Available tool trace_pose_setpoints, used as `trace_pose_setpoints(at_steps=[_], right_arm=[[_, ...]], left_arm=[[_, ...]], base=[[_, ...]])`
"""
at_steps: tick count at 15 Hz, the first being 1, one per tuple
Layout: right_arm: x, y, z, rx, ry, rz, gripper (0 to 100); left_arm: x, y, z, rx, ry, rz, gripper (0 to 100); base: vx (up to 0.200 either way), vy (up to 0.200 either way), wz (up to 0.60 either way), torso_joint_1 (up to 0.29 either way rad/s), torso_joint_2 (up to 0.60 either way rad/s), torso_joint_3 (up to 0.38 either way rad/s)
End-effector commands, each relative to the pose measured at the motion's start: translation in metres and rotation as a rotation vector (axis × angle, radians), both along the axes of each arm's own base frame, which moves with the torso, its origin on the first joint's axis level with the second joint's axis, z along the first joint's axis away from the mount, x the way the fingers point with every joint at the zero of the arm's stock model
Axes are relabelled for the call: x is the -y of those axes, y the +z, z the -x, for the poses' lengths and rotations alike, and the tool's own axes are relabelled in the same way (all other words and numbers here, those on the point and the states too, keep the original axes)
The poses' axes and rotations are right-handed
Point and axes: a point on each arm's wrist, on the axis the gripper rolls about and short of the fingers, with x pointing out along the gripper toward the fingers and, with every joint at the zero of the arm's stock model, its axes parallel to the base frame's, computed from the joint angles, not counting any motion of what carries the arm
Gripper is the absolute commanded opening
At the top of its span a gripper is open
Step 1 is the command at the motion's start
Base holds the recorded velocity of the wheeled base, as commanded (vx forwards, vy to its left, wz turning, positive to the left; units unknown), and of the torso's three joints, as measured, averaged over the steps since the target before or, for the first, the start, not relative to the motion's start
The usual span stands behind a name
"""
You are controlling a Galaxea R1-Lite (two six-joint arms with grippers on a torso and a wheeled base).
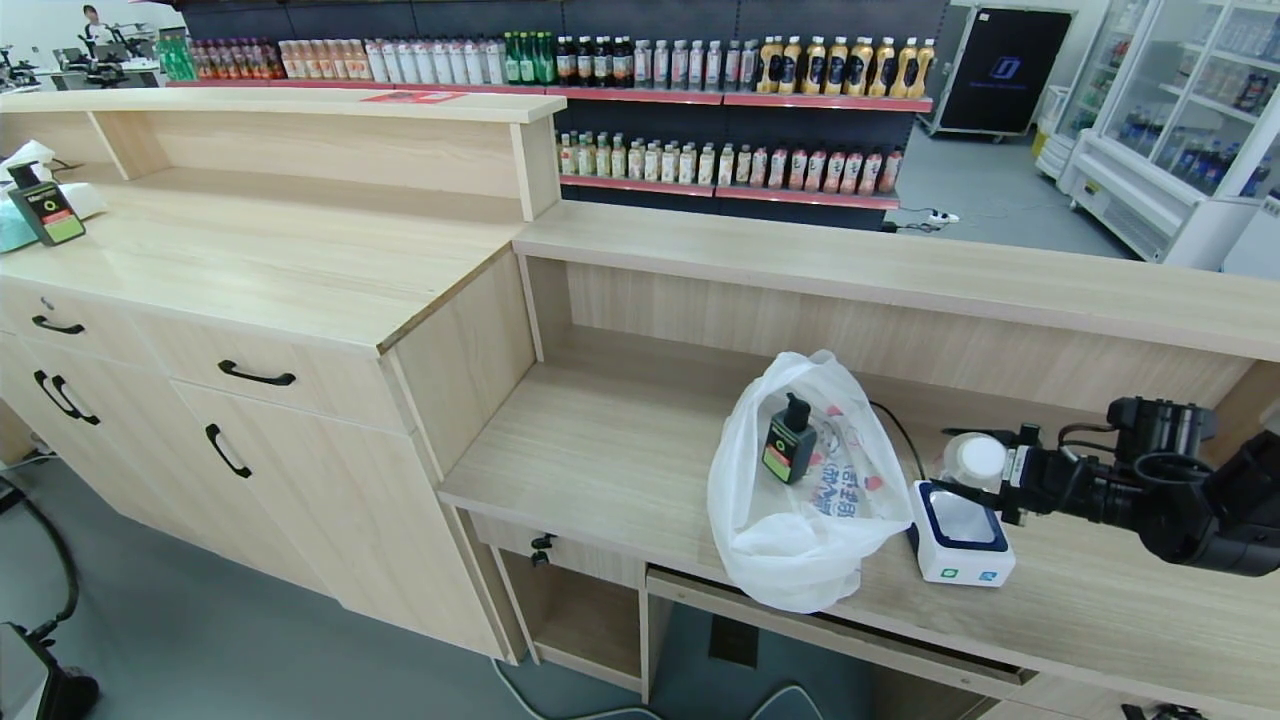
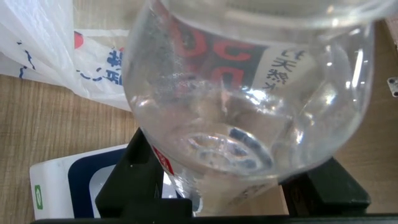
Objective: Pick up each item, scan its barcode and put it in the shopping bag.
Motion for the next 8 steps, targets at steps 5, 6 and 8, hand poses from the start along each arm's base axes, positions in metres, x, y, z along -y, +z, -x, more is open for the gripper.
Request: trace_pose_setpoints(at_steps=[5,6,8], right_arm=[[-0.0011,-0.0027,-0.0037,0.002,0.005,0.001,0],[-0.0015,-0.0033,-0.0045,0.001,0.006,0.0,0],[-0.002,-0.0033,-0.0046,0.001,0.008,0.0,0]], left_arm=[[0.0,0.0,0.0,0.0,0.001,0.0,0],[0.0,0.0,0.0,0.0,0.001,0.0,0],[0.0,0.0,0.0,0.0,0.001,0.0,0]], base=[[0.0,0.0,0.0,0.0,0.0,0.0],[0.0,0.0,0.0,0.0,0.0,0.0],[0.0,0.0,0.0,0.0,0.0,0.0]])
